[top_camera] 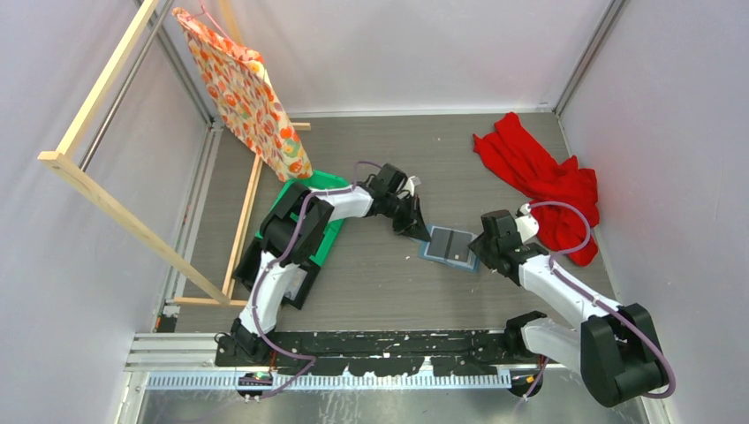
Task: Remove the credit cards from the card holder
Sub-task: Remove the credit card from the card holder.
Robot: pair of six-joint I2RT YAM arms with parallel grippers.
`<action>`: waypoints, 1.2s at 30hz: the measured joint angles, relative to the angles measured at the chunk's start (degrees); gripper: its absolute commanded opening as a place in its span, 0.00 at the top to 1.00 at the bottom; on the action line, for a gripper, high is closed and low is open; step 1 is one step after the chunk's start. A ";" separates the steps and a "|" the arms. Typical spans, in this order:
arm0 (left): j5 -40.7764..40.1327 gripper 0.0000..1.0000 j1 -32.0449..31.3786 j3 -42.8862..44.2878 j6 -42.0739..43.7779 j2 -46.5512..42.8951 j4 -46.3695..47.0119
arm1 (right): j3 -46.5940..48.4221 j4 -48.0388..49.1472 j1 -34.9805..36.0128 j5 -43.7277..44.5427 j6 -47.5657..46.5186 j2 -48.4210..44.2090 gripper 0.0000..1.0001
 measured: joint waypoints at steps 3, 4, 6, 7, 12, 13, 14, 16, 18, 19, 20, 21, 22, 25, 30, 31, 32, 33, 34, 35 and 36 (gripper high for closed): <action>-0.24 1.00 -0.17 0.28 -0.02 0.04 -0.35 | -0.15 0.61 -0.20 -0.33 0.15 0.02 0.61; -0.31 1.00 -0.26 0.37 0.00 0.07 -0.39 | -0.17 0.74 -0.20 -0.46 0.15 0.02 0.61; -0.44 1.00 -0.50 0.59 -0.02 0.15 -0.46 | -0.42 1.01 -0.22 -0.48 0.26 -0.04 0.61; -0.50 0.99 -0.63 0.76 -0.02 0.24 -0.50 | -0.57 1.22 -0.24 -0.48 0.31 -0.07 0.61; -0.72 0.99 -1.42 1.46 -0.07 0.61 -0.50 | -1.25 1.95 -0.26 -0.39 0.42 -0.66 0.61; -0.81 0.99 -1.66 1.70 -0.07 0.74 -0.52 | -1.36 2.05 -0.28 -0.37 0.44 -0.70 0.61; -0.96 1.00 -1.92 1.95 -0.07 0.90 -0.50 | -1.36 2.08 -0.31 -0.33 0.46 -0.70 0.60; -1.20 1.00 -2.38 2.21 -0.20 1.11 -0.44 | -1.36 2.03 -0.35 -0.02 0.42 -0.81 0.59; -1.14 0.99 -2.67 2.36 -0.42 1.33 -0.28 | -1.36 1.42 -0.42 0.26 0.37 -1.25 0.57; -1.09 1.00 -2.78 2.51 -0.46 1.44 -0.28 | -1.36 0.92 -0.46 0.33 0.35 -1.64 0.55; -1.03 0.99 -3.04 2.93 -0.46 1.73 -0.28 | -1.36 -0.07 -0.44 0.39 0.33 -2.43 0.54; -1.05 0.99 -3.17 3.13 -0.39 1.92 -0.35 | -1.38 -0.87 -0.44 0.50 0.33 -3.19 0.53; -1.03 0.99 -3.32 3.89 -0.22 2.34 -0.85 | -1.49 -1.79 -0.44 0.50 0.31 -4.48 0.52; 0.24 0.99 -4.04 7.52 0.02 4.87 -1.88 | -1.66 -4.42 -0.42 1.11 -0.11 -8.79 0.51; 1.51 0.99 -4.20 8.35 -0.13 5.81 -1.46 | -2.71 -4.37 -0.31 1.01 -0.48 -15.02 0.49; 1.60 0.99 -4.20 8.35 -0.17 5.86 -1.40 | -3.28 -3.91 -0.26 0.76 -0.50 -16.33 0.49; 1.70 0.99 -4.20 8.35 -0.20 5.90 -1.33 | -3.63 -3.63 -0.24 0.57 -0.55 -17.14 0.49; 1.81 0.99 -4.20 8.46 -0.22 6.01 -1.31 | -3.87 -3.58 -0.22 0.44 -0.68 -17.75 0.49; 1.90 0.99 -4.20 8.55 -0.22 6.05 -1.36 | -3.89 -3.65 -0.22 0.44 -0.74 -17.99 0.48; 1.97 0.99 -4.20 8.57 -0.22 6.10 -1.36 | -3.89 -3.78 -0.22 0.55 -0.94 -18.08 0.48; 2.01 0.99 -4.20 8.59 -0.20 6.12 -1.36 | -3.89 -4.07 -0.22 0.70 -1.03 -18.21 0.47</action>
